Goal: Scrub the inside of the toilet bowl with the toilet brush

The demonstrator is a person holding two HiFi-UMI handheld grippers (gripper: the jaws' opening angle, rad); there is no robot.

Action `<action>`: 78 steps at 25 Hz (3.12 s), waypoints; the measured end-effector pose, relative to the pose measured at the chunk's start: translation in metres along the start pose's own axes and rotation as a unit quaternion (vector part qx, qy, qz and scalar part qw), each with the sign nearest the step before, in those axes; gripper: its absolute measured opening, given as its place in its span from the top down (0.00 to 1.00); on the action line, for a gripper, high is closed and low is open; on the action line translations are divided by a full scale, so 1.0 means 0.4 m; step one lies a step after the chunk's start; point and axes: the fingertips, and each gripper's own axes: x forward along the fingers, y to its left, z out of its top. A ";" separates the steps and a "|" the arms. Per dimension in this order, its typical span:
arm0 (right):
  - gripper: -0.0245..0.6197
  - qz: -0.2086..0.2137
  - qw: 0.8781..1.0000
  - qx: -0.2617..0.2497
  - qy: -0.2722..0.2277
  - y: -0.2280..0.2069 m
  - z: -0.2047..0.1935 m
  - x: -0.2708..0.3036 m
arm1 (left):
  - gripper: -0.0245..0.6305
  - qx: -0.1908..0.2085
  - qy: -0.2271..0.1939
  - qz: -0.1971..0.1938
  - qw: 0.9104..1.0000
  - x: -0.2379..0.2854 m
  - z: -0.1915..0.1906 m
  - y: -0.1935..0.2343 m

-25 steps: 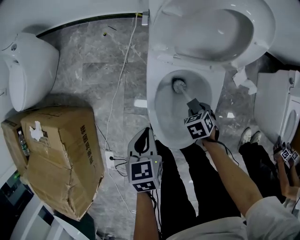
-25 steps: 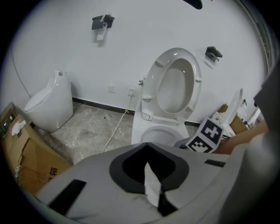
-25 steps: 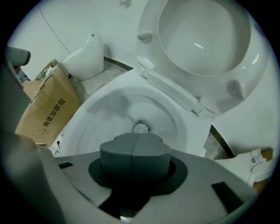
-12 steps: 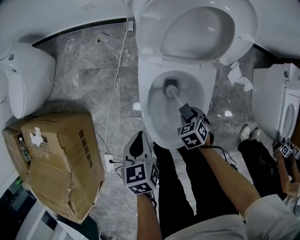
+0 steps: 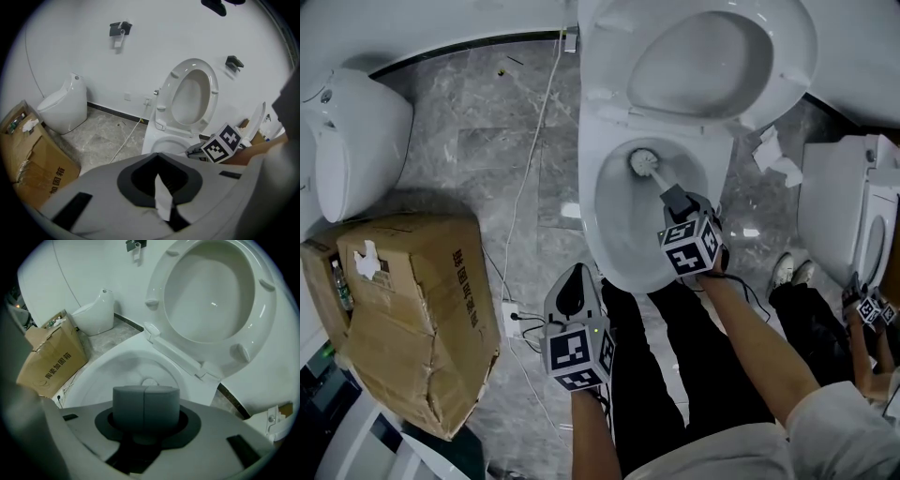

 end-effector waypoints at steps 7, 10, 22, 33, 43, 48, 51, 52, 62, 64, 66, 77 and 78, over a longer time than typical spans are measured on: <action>0.70 -0.021 0.999 0.008 0.026 -0.045 -0.058 -0.024 | 0.93 -0.005 -0.001 0.005 1.000 -0.017 -0.014 -0.001; 0.70 -0.015 0.999 0.000 0.038 -0.047 -0.102 -0.036 | 0.93 -0.007 -0.004 0.000 1.000 -0.016 -0.003 -0.030; 0.70 0.027 0.998 0.021 0.059 0.013 -0.186 -0.056 | 0.93 0.023 0.001 -0.029 0.999 0.023 0.021 -0.099; 0.70 0.088 0.986 0.136 0.030 0.059 -0.119 -0.061 | 0.93 0.035 0.001 -0.034 0.999 0.018 0.015 -0.056; 0.70 0.100 0.951 0.292 -0.035 0.012 -0.122 -0.030 | 0.93 0.036 -0.001 -0.065 0.997 0.001 -0.022 -0.087; 0.70 0.084 0.942 0.319 -0.063 -0.008 -0.090 -0.031 | 0.93 0.057 -0.001 -0.078 0.995 -0.026 -0.020 -0.085; 0.70 0.054 0.950 0.301 -0.060 0.000 -0.078 -0.054 | 0.93 0.069 0.000 -0.078 0.995 -0.054 -0.012 -0.066; 0.70 0.045 0.954 0.290 -0.058 0.004 -0.072 -0.063 | 0.93 0.073 -0.001 -0.078 0.994 -0.060 -0.007 -0.058; 0.70 -0.006 0.979 0.200 -0.030 0.060 -0.106 -0.203 | 0.93 0.078 0.036 -0.098 0.991 -0.056 -0.051 -0.045; 0.70 -0.012 0.981 0.192 -0.031 0.066 -0.119 -0.242 | 0.93 0.089 0.035 -0.109 0.989 -0.067 -0.046 -0.072; 0.70 -0.020 0.981 0.193 -0.032 0.068 -0.133 -0.281 | 0.93 0.102 0.033 -0.120 0.987 -0.081 -0.036 -0.102; 0.70 -0.038 0.974 0.213 -0.065 0.100 -0.149 -0.497 | 0.93 0.144 0.028 -0.138 0.979 -0.185 -0.008 -0.149; 0.70 -0.040 0.974 0.210 -0.069 0.104 -0.146 -0.513 | 0.93 0.142 0.027 -0.136 0.980 -0.196 -0.007 -0.145</action>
